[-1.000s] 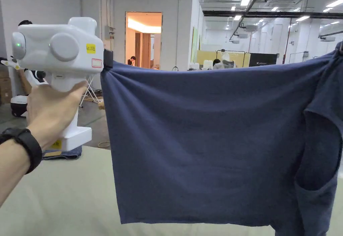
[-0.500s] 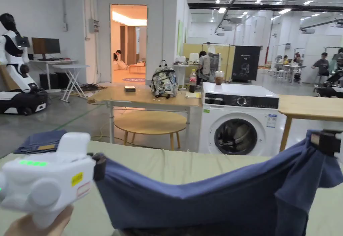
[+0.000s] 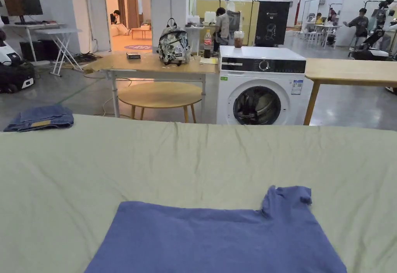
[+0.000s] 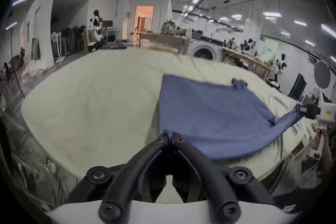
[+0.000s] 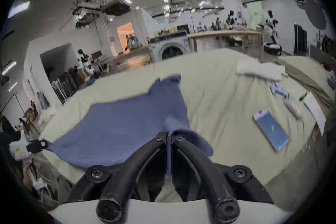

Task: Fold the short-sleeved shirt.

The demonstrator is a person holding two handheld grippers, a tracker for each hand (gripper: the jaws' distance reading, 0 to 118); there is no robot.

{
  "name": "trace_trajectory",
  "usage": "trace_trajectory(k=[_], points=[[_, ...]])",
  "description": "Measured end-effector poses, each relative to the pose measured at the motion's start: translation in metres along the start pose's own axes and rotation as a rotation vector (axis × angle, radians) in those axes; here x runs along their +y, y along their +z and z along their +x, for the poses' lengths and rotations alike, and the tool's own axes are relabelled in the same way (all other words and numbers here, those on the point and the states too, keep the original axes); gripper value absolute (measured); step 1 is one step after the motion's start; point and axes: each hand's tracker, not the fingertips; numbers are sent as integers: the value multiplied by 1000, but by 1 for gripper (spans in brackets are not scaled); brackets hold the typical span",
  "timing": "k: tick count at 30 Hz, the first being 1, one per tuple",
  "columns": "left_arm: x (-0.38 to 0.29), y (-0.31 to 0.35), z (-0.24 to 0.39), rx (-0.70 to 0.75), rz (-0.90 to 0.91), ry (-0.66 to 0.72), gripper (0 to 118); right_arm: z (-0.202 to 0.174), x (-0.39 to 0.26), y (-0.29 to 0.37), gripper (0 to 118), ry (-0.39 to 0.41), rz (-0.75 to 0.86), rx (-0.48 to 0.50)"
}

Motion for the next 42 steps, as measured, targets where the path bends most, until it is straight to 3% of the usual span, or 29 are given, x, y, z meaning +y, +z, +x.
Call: trace_trajectory(k=[4, 6, 7, 8, 9, 10, 11, 15, 20, 21, 22, 24, 25, 30, 35, 42], points=[[-28, -11, 2, 2, -56, -7, 2, 5, -45, -13, 3, -30, -116, -9], [-30, -12, 5, 16, -76, 6, 27, 14, -66, -24, 9, -8, -148, -87], [-30, -7, 5, 25, -43, 9, 43, 16, -73, -25, 28, 11, -155, -109], [-27, -3, 7, 32, -12, 4, 48, 19, -77, -25, 49, 8, -173, -113], [-22, 2, 11, 44, 10, -7, 59, 25, -83, -25, 61, 2, -171, -115], [-17, 8, 15, 64, 28, -34, 73, 30, -86, -22, 61, -5, -166, -128], [-12, 15, 18, 77, 55, -58, 74, 33, -84, -17, 61, -2, -165, -133], [15, 47, 38, 46, 200, -106, 74, 35, -64, 20, 61, 5, -35, -145], [45, 73, 69, 7, 302, -118, 73, -10, -20, 54, 61, 147, 154, -122], [52, 76, 75, -26, 308, -104, 66, -18, -13, 55, 59, 172, 191, -95], [57, 78, 81, -42, 324, -106, 45, -29, -8, 57, 49, 183, 213, -79], [59, 76, 86, -81, 353, -118, 12, -44, 2, 52, 12, 184, 239, -88], [60, 76, 90, -66, 348, -115, 0, -48, 6, 48, 0, 199, 256, -60], [61, 73, 94, -74, 386, -109, 0, -68, 10, 30, 0, 254, 217, 38], [60, 75, 86, -18, 369, -124, 0, -77, 8, 23, 0, 250, 202, 50], [18, 32, 23, -17, 106, -22, 0, -61, -6, 19, 0, 185, 144, 65]])
